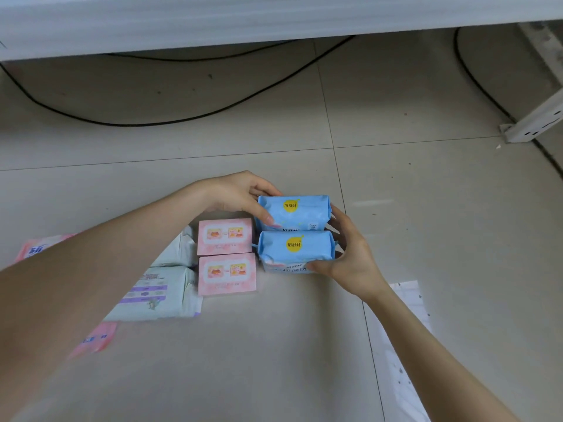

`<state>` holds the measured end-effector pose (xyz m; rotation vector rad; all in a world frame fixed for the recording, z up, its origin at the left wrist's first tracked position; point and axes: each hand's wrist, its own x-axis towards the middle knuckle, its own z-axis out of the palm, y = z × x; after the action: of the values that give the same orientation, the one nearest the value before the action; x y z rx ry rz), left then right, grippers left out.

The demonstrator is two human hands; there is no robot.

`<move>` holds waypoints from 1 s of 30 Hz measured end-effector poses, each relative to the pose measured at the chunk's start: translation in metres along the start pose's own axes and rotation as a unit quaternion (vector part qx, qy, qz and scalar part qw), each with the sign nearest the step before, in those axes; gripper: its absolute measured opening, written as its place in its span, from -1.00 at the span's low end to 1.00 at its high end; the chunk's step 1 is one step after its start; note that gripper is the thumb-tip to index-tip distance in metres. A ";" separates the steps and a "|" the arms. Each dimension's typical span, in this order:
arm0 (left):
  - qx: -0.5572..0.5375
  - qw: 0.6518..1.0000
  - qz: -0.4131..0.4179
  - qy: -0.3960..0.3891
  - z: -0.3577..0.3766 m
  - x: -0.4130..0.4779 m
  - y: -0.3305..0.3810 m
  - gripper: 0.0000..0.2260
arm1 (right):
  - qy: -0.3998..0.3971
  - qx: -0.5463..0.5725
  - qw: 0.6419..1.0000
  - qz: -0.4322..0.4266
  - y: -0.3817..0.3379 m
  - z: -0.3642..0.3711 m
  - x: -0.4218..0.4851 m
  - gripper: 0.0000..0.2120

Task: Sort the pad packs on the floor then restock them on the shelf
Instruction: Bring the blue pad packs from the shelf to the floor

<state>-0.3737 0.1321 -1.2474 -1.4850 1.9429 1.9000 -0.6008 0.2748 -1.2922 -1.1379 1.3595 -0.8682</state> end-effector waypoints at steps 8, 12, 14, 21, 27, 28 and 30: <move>0.005 1.000 0.003 -0.005 0.000 0.000 -0.004 -0.57 | 0.010 -0.004 1.000 0.004 0.004 0.002 0.001 -0.05; 0.014 1.000 -0.002 -0.002 0.001 -0.002 -0.001 -0.56 | 0.013 -0.011 1.000 0.007 0.003 0.002 -0.001 -0.05; 0.024 1.000 -0.005 0.001 0.002 -0.004 0.000 -0.54 | 0.014 -0.016 1.000 0.006 0.002 0.002 -0.002 -0.05; 0.045 0.999 -0.012 0.006 0.001 -0.011 0.002 -0.51 | 0.016 -0.055 0.998 0.005 -0.005 0.001 -0.008 -0.03; 0.041 0.999 -0.014 0.027 0.002 -0.014 0.001 -0.50 | 0.021 -0.119 0.992 0.026 -0.011 -0.002 -0.012 0.03; 0.041 0.998 -0.014 0.036 0.002 -0.015 0.001 -0.51 | 0.021 -0.131 0.991 0.026 -0.013 -0.003 -0.013 0.05; 0.044 0.997 -0.015 0.063 0.002 -0.018 0.004 -0.52 | 0.019 -0.157 0.987 0.024 -0.017 -0.007 -0.017 0.06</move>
<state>-0.3673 0.1430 -1.2337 -1.6351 2.0148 1.7255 -0.6062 0.2856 -1.2705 -1.3275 1.5886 -0.6579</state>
